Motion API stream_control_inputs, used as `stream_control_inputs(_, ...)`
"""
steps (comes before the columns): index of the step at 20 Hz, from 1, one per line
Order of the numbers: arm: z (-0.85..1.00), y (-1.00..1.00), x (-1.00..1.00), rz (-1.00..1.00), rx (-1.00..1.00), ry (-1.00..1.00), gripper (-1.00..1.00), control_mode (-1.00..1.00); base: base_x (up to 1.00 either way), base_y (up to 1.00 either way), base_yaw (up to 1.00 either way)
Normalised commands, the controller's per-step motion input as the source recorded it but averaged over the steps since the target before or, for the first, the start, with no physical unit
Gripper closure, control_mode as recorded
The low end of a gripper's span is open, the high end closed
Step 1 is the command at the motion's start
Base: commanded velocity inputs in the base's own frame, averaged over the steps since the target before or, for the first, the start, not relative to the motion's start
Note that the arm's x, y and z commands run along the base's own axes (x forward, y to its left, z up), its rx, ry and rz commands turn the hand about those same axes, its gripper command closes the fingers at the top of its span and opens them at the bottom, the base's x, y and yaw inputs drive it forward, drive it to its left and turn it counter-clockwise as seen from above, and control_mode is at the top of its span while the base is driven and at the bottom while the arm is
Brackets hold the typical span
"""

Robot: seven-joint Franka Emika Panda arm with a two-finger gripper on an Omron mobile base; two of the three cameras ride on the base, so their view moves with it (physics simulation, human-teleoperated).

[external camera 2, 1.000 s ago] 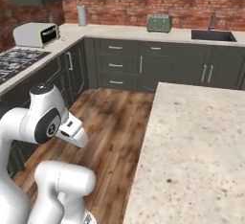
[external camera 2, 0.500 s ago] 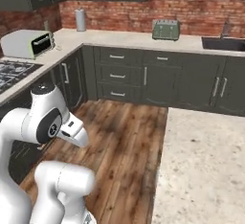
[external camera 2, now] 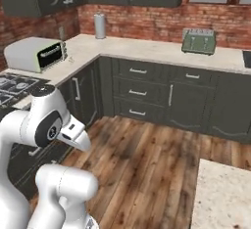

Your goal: Place the tomato and garlic inside the fridge drawer. Close the drawer after placing the vegetables.

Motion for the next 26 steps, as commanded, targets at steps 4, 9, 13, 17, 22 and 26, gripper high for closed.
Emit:
stream_control_inputs(4,0.0,0.0,0.0,0.0,0.0,0.0,-1.0,1.0,1.0,-0.13,0.47)
stream_control_inputs(9,0.0,0.0,0.0,0.0,0.0,0.0,-1.0,1.0,1.0,-0.15,0.53)
stream_control_inputs(13,0.0,0.0,0.0,0.0,0.0,0.0,-1.0,1.0,1.0,-0.32,0.51)
stream_control_inputs(17,0.0,0.0,0.0,0.0,0.0,0.0,-1.0,1.0,1.0,-0.5,0.48)
stream_control_inputs(22,0.0,0.0,0.0,0.0,0.0,0.0,-1.0,1.0,1.0,-0.53,0.47)
stream_control_inputs(26,0.0,0.0,0.0,0.0,0.0,0.0,-1.0,1.0,1.0,-0.55,0.48)
